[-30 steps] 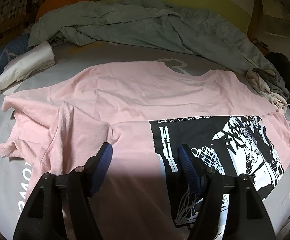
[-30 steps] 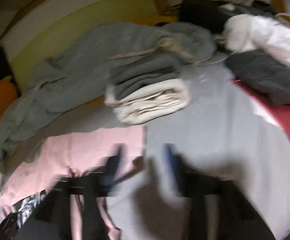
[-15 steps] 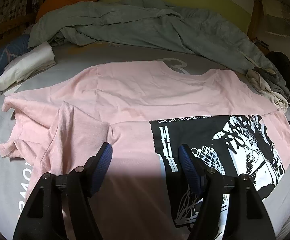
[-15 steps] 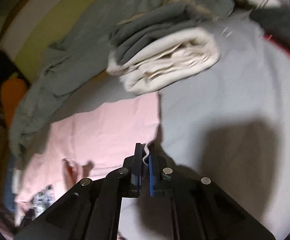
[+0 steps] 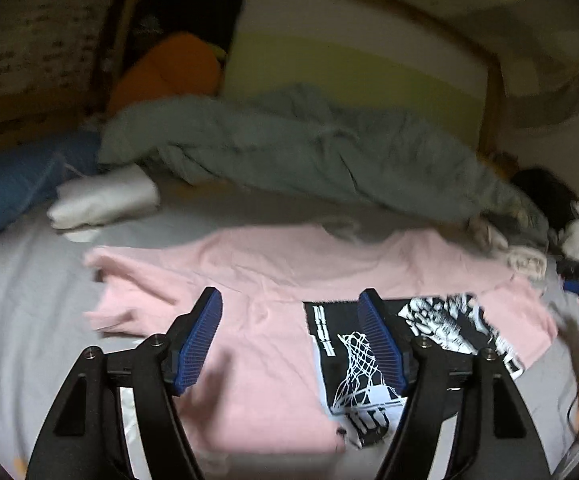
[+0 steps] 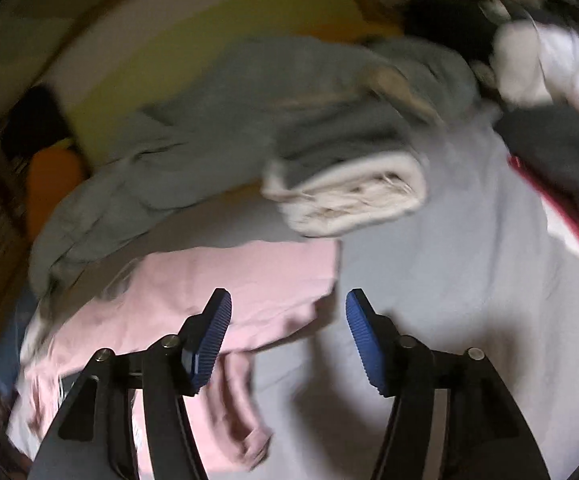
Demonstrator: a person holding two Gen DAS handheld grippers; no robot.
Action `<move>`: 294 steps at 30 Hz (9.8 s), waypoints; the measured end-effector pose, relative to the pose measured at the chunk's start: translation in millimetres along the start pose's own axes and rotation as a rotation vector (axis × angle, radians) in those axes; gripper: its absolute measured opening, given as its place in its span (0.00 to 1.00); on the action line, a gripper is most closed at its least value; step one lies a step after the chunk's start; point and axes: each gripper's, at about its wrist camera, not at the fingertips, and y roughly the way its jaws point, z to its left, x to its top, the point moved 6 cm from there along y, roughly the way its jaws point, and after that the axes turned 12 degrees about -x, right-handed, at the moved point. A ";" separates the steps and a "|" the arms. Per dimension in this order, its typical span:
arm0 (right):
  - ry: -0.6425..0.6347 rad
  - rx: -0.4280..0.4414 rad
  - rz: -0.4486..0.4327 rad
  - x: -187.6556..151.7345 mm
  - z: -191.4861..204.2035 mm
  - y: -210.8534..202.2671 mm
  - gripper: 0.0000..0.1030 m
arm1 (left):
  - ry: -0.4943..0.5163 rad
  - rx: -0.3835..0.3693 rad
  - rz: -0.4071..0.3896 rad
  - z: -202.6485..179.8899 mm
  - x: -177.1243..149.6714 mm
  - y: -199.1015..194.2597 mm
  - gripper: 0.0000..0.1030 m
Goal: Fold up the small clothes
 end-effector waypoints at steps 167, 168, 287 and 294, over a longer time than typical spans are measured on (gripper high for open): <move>-0.249 0.174 0.040 1.7 116.1 21.7 0.68 | -0.101 -0.438 0.262 -145.4 -29.8 92.8 0.47; -0.253 0.196 0.047 -3.5 121.2 20.7 0.68 | -0.113 -0.417 0.240 -138.4 -24.9 87.7 0.47; -0.237 0.467 0.001 -91.0 195.5 -10.5 0.57 | -0.105 -0.172 0.080 -36.1 7.2 43.5 0.77; -0.158 0.343 -0.057 -46.3 151.2 -6.2 0.11 | -0.369 -0.582 0.247 -80.0 -1.2 73.5 0.53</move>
